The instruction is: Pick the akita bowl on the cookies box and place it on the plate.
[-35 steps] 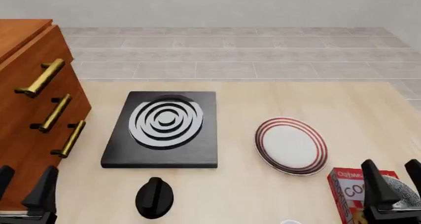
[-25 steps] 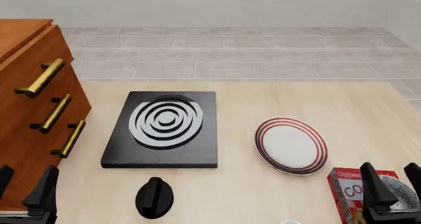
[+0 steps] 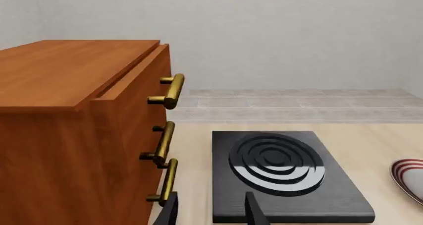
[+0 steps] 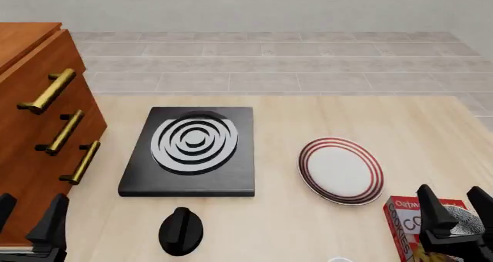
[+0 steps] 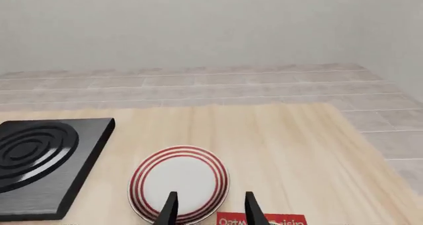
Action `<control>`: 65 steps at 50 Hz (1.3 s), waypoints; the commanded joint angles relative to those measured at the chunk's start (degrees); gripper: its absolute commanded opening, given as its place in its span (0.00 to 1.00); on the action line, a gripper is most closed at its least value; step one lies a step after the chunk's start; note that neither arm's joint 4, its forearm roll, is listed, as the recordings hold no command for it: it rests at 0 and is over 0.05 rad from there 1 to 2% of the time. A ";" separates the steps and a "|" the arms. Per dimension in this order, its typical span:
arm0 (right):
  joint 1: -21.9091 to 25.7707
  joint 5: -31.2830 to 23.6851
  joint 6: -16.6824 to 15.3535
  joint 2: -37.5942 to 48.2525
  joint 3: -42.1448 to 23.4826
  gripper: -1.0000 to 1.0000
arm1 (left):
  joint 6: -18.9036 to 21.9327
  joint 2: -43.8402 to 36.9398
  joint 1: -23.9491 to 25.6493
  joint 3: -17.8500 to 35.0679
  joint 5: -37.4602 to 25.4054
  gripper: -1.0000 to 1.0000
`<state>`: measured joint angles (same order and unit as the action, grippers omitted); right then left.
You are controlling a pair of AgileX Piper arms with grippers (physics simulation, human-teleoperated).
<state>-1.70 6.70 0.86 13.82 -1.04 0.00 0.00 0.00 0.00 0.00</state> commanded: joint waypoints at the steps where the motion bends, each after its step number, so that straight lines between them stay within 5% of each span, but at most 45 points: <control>1: -5.64 -5.17 -4.26 8.18 -8.02 1.00 | 0.00 0.00 0.00 0.00 0.00 1.00; 4: -8.59 -9.06 -4.45 7.92 -11.38 1.00 | 0.00 0.00 0.00 0.00 0.00 1.00; 11: -5.04 -25.41 -3.09 6.89 -25.73 1.00 | 0.00 0.00 0.00 0.00 0.00 1.00; 19: -6.02 -34.75 -11.48 5.83 -35.19 1.00 | 0.00 0.00 0.00 0.00 0.00 1.00; 27: -7.16 -45.12 -5.08 8.85 -44.35 1.00 | 0.00 0.00 0.00 0.00 0.00 1.00; 29: -7.41 -47.21 -5.87 8.65 -45.99 1.00 | 0.00 0.00 0.00 0.00 0.00 1.00; 36: -11.39 -52.79 -4.68 9.90 -50.20 1.00 | 0.00 0.00 0.00 0.00 0.00 1.00; 52: -24.99 -58.46 -10.37 10.72 -54.37 1.00 | 0.00 0.00 0.00 0.00 0.00 1.00; 65: -30.30 -60.74 -10.71 11.72 -55.15 1.00 | 0.00 0.00 0.00 0.00 0.00 1.00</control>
<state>-27.43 -51.68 -8.90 24.86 -54.90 0.00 0.00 0.00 0.00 0.00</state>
